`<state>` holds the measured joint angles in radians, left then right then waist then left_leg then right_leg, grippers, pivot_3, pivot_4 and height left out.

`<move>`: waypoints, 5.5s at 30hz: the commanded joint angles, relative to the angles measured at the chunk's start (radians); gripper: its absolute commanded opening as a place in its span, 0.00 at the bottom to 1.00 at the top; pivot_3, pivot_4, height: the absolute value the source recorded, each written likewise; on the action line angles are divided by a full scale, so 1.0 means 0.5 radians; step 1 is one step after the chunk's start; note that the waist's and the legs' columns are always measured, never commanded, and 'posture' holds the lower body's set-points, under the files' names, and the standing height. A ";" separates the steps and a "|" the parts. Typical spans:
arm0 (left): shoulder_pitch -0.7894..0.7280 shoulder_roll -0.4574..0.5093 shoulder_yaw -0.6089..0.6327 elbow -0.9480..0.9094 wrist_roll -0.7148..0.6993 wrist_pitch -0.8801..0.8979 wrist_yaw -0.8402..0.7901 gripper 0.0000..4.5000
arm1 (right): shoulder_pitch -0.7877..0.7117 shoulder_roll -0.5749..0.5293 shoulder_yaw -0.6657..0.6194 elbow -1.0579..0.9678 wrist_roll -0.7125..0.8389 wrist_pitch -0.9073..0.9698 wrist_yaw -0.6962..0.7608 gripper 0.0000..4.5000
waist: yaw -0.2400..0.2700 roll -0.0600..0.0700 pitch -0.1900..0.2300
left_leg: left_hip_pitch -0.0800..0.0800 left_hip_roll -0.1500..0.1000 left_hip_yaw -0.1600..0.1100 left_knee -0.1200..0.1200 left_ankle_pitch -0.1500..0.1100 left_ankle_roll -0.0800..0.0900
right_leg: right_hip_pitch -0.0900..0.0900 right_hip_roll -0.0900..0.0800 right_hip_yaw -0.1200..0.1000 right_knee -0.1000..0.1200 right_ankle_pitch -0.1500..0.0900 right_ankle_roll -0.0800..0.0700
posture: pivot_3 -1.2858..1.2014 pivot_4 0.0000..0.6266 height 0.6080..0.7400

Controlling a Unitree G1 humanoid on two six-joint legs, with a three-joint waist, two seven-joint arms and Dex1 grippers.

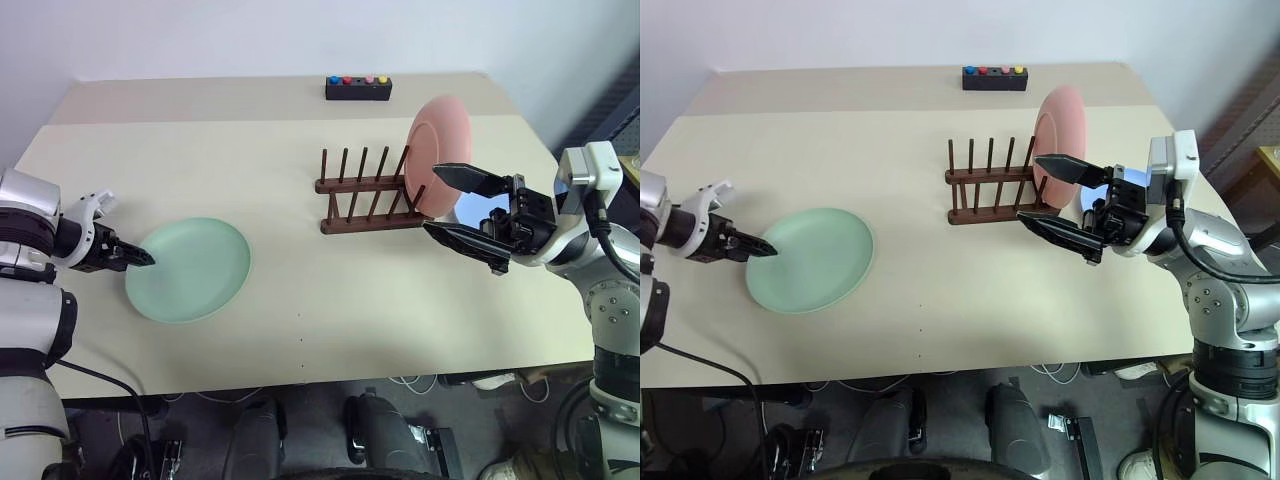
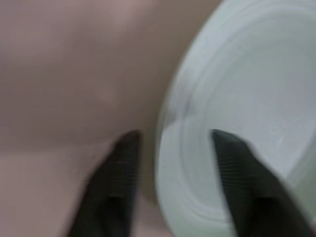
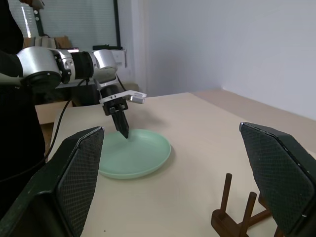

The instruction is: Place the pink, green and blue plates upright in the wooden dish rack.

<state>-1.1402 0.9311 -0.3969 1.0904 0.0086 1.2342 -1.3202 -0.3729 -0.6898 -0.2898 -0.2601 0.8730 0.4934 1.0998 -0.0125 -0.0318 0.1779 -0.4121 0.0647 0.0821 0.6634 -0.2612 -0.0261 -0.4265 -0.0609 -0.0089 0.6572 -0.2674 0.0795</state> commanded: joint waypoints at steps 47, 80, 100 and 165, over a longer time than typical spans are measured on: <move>0.739 -0.936 2.289 -1.953 -1.542 -0.489 1.443 0.02 | -0.121 0.051 0.125 0.084 -0.389 -0.360 -0.089 1.00 | 0.005 -0.003 -0.002 | 0.002 -0.001 0.000 0.006 0.001 -0.001 | 0.000 -0.004 0.000 0.011 0.000 0.001 | 0.52 0.24 1.00; 1.051 -1.604 1.870 -2.440 -1.987 -0.987 2.233 0.02 | -0.245 0.178 0.502 0.025 -1.443 -1.400 -0.582 1.00 | -0.001 -0.002 -0.002 | 0.005 -0.002 0.000 0.005 0.001 -0.003 | 0.002 -0.002 0.002 0.009 0.001 0.001 | 0.52 0.24 1.00; 1.111 -1.677 1.705 -2.543 -2.112 -1.155 2.301 0.02 | -0.162 0.622 0.547 -0.487 -0.376 -0.025 -1.148 1.00 | 0.002 -0.002 -0.002 | 0.005 -0.002 -0.003 0.003 0.002 -0.003 | 0.003 -0.002 0.001 0.008 0.000 0.000 | 0.52 0.24 1.00; 1.187 -1.748 1.291 -2.776 -1.830 -1.364 2.551 0.02 | -0.597 0.235 1.258 0.056 -3.555 -1.191 -1.136 1.00 | 0.001 -0.003 -0.002 | 0.002 -0.004 -0.003 -0.002 0.007 -0.012 | 0.008 -0.001 0.001 -0.012 0.002 0.003 | 0.52 0.24 1.00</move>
<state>-0.5444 0.0629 0.2511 -0.2423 -0.9025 0.5748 -0.0494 -0.6491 -0.5794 0.3534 -0.2122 -0.8930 -0.1096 0.5422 -0.0118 -0.0331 0.1768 -0.4108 0.0627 0.0806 0.6625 -0.2578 -0.0320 -0.4224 -0.0616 -0.0083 0.6512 -0.2662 0.0809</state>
